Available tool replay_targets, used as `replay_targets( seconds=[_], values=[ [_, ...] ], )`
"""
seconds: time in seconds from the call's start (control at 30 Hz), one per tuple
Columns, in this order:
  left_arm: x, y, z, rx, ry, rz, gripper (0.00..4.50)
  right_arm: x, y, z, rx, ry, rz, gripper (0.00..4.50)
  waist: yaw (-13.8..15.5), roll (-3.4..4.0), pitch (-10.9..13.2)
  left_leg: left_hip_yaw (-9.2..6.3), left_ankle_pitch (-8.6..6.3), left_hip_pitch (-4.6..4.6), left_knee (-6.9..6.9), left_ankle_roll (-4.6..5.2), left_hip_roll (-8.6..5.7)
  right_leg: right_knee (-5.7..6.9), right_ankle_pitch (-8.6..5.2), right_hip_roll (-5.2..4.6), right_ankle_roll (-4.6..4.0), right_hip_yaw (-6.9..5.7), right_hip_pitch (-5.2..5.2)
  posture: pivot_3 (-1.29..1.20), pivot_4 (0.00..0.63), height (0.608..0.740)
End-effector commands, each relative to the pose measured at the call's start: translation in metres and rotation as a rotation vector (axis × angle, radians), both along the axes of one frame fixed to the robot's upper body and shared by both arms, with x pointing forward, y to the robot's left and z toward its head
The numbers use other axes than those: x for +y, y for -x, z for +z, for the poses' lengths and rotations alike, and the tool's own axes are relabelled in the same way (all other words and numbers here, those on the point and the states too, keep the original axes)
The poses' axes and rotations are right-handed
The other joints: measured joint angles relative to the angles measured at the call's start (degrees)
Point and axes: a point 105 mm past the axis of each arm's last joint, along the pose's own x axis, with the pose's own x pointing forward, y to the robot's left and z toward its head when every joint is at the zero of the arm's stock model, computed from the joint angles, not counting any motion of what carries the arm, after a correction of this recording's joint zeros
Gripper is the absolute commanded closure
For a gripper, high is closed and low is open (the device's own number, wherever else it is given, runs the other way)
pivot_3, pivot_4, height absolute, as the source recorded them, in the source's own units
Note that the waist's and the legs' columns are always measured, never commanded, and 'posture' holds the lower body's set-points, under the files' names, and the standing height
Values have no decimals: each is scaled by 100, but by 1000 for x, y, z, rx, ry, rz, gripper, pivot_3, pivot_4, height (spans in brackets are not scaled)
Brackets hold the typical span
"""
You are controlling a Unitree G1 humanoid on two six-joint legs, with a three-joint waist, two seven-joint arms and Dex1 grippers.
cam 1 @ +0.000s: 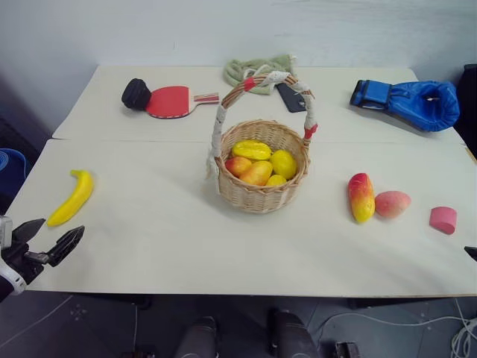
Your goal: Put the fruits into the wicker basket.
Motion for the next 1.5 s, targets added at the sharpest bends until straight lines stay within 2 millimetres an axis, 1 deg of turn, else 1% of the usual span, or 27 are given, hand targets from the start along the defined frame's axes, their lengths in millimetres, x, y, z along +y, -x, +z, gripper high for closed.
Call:
replay_targets(
  seconds=[0.03,0.13,0.23,0.3,0.4,0.43,0.47,0.5,0.53,0.6,0.67,0.77,0.9,1.1,1.2,1.3,1.43,1.5],
  values=[
    [0,-3,9,-21,-22,-6,0,-1,-2,13,-62,33,-5,30,1,0,0,0,0,0,0,0,0,0,0,0,1,0,0,0,150,740],
    [-20,-14,16,-43,-13,-95,0,-3,-5,14,-77,49,-23,30,5,0,0,1,1,4,0,1,-4,4,2,4,4,1,2,0,150,740],
    [-60,-28,28,-69,3,-287,0,-10,-10,11,-83,53,-78,30,18,-1,0,0,6,9,4,3,-10,8,2,3,4,0,10,0,150,740],
    [-88,-32,39,-88,30,-437,0,-13,-14,7,-77,48,-115,30,20,-2,0,0,9,9,4,1,-16,8,7,-1,8,3,12,0,150,740],
    [-130,-28,49,-55,15,-682,0,-15,-23,-2,-67,73,-149,30,-4,-1,0,3,13,12,5,2,-17,10,15,-1,17,8,12,0,150,740],
    [-143,-25,51,-33,7,-765,0,-14,-27,-5,-63,86,-155,30,-18,-1,0,3,21,16,2,-14,-17,14,24,1,34,8,13,0,150,740],
    [-157,-19,52,-11,-5,-860,0,-13,-32,-8,-60,100,-157,30,-34,-1,0,7,28,18,-1,-29,-16,14,42,6,68,10,11,0,150,740],
    [-167,-15,53,7,-17,-937,0,-11,-37,-10,-60,111,-156,30,-54,1,1,13,32,22,-7,-39,-13,14,53,13,88,14,10,0,150,740],
    [-176,-11,55,23,-26,-1005,0,-10,-42,-12,-59,117,-153,30,-70,5,3,17,32,22,-8,-41,-11,15,53,18,88,18,8,0,150,740],
    [-187,-7,58,42,-37,-1101,0,-8,-51,-15,-51,131,-150,30,-102,21,8,23,34,25,-7,-41,-12,17,53,21,89,23,8,0,150,740],
    [-195,-6,62,44,-49,-1169,0,-8,-59,-17,-46,149,-153,30,-126,25,8,28,38,29,-7,-39,-15,21,55,21,92,27,9,0,150,740],
    [-205,-11,69,20,-60,-1233,0,-7,-74,-18,-38,166,-160,30,-148,25,8,30,47,36,-4,-41,-16,27,58,29,96,30,15,0,150,740],
    [-217,-17,74,-2,-66,-1295,0,2,-91,-22,-24,151,-142,30,-156,25,8,32,55,45,-3,-42,-19,39,60,35,99,39,18,0,150,740],
    [-224,-23,75,-21,-80,-1322,0,4,-111,-32,-10,151,-211,30,-154,22,10,32,55,41,-3,-48,-16,37,62,68,103,63,13,0,150,740],
    [-226,-26,77,-36,-84,-1323,0,7,-117,-41,23,157,-226,30,-159,21,10,35,54,43,-2,-52,-14,35,63,77,103,69,14,0,150,740],
    [-226,-27,78,-48,-90,-1318,0,8,-120,-44,27,150,-245,586,-152,20,11,36,53,44,-3,-54,-10,35,61,82,101,70,13,0,150,740],
    [-226,-30,78,-63,-91,-1307,0,13,-122,-40,-10,115,-232,1976,-152,18,12,38,53,43,0,-54,-10,33,62,80,102,72,15,0,150,740],
    [-227,-30,78,-68,-89,-1307,0,13,-121,-31,-61,94,-235,2634,-151,18,12,42,52,43,3,-53,-9,34,64,80,105,77,15,0,150,740]
  ],
)
